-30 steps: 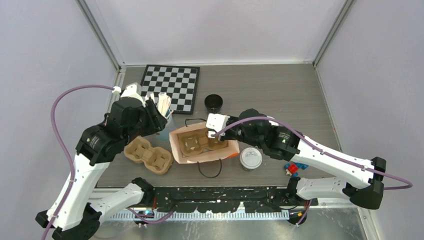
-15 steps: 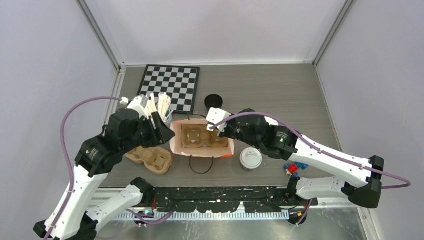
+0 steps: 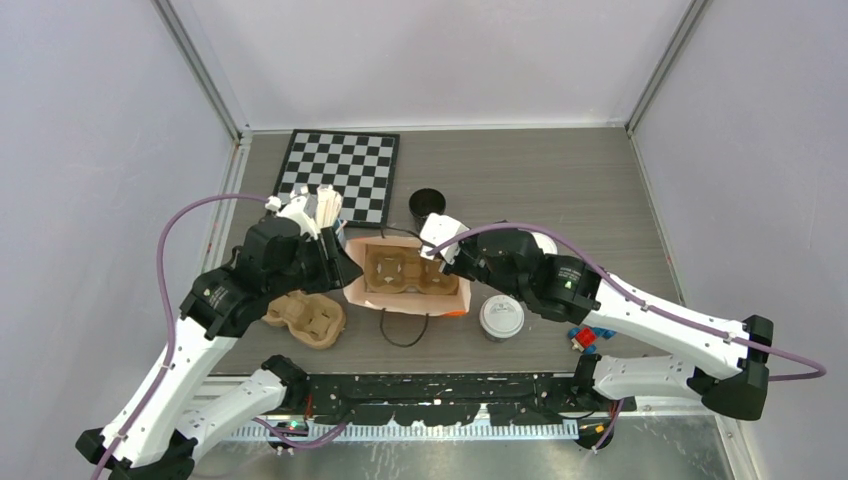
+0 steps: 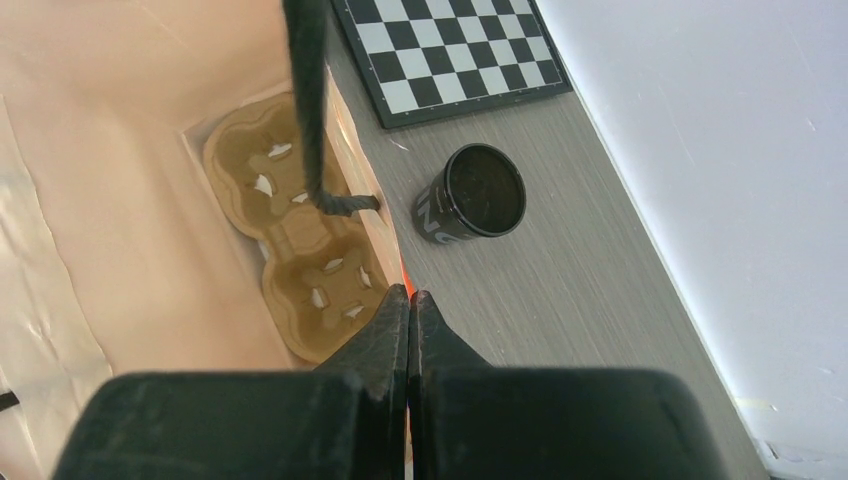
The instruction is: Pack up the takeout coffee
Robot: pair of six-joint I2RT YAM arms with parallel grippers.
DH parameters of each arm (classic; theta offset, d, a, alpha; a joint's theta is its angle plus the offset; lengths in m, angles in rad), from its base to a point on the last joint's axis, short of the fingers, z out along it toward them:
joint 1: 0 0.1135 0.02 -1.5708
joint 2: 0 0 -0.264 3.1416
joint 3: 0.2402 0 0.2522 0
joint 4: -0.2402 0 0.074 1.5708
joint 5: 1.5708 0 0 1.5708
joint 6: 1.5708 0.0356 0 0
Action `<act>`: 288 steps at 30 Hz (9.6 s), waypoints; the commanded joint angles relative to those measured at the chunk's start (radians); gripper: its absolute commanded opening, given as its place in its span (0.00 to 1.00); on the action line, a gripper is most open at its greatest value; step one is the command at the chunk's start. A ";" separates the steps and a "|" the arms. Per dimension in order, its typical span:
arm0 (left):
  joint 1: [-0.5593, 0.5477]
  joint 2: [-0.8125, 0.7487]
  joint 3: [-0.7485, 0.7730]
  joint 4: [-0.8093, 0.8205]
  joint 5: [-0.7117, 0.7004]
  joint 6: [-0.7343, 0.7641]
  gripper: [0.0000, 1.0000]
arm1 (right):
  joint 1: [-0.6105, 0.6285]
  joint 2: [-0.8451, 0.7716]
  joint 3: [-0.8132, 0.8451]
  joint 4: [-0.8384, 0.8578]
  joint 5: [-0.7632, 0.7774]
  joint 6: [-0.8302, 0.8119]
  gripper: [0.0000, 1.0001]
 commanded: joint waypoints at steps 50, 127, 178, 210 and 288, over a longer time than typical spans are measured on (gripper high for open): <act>0.012 0.045 -0.012 0.150 -0.110 0.214 0.00 | 0.000 -0.161 -0.166 -0.529 0.250 1.240 0.96; 0.015 0.065 0.015 0.137 -0.107 0.259 0.00 | -0.273 0.008 -0.132 -0.621 -0.058 1.155 0.93; 0.015 0.089 0.013 0.155 -0.100 0.265 0.00 | -0.126 0.116 -0.100 -0.678 0.039 1.190 0.81; 0.015 0.085 0.014 0.152 -0.060 0.268 0.00 | -0.101 0.012 -0.064 -0.787 0.129 1.252 0.78; 0.015 0.041 -0.056 0.248 0.290 0.219 0.51 | 0.223 0.223 0.413 -0.659 0.149 0.168 0.74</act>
